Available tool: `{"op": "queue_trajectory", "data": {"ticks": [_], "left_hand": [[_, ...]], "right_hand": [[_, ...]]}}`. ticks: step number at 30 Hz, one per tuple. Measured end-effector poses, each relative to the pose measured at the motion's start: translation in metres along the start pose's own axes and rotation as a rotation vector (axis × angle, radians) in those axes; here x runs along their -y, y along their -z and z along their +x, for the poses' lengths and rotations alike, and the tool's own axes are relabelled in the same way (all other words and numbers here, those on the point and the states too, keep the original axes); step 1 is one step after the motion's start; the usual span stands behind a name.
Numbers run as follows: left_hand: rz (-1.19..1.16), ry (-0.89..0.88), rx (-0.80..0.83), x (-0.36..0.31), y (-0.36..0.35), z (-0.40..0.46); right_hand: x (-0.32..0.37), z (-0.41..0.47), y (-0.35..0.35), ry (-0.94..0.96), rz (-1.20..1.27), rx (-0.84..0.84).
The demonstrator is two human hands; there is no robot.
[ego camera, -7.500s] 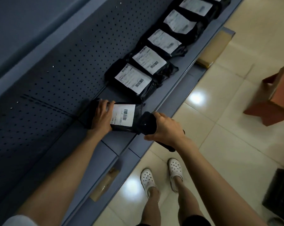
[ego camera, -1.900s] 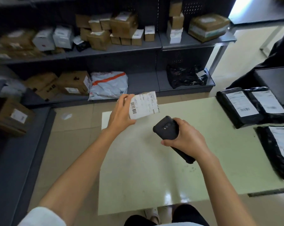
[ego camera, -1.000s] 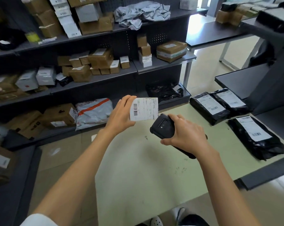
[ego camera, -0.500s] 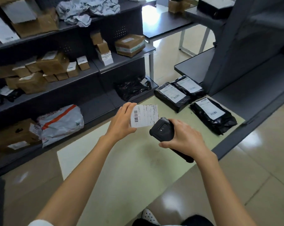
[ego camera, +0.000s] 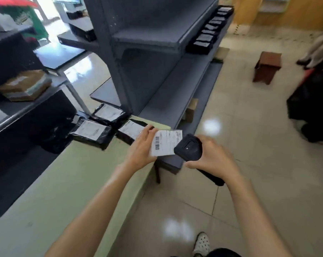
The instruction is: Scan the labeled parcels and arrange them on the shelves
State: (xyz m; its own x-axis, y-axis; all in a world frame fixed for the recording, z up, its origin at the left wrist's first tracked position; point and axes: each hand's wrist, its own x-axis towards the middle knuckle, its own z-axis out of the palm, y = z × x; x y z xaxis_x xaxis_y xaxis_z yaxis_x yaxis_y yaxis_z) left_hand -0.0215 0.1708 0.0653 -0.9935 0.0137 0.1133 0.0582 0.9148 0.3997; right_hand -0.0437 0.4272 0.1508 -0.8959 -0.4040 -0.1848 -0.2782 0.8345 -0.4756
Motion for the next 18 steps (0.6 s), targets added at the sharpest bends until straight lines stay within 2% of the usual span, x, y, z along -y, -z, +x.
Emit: {"op": "queue_trajectory", "data": {"ticks": [5,9,18], "left_hand": [[0.011,-0.211,0.035,-0.084,-0.056,0.094],[0.046,-0.278,0.044,-0.143,-0.081,0.158],[0.069,-0.394,0.155,-0.19,-0.135,0.326]], "right_hand": [[-0.103,0.011,0.059,-0.137,0.012,-0.091],[-0.165,0.024,0.091,-0.241,0.061,-0.15],[-0.255,0.111,0.143,-0.369,0.103,-0.184]]}}
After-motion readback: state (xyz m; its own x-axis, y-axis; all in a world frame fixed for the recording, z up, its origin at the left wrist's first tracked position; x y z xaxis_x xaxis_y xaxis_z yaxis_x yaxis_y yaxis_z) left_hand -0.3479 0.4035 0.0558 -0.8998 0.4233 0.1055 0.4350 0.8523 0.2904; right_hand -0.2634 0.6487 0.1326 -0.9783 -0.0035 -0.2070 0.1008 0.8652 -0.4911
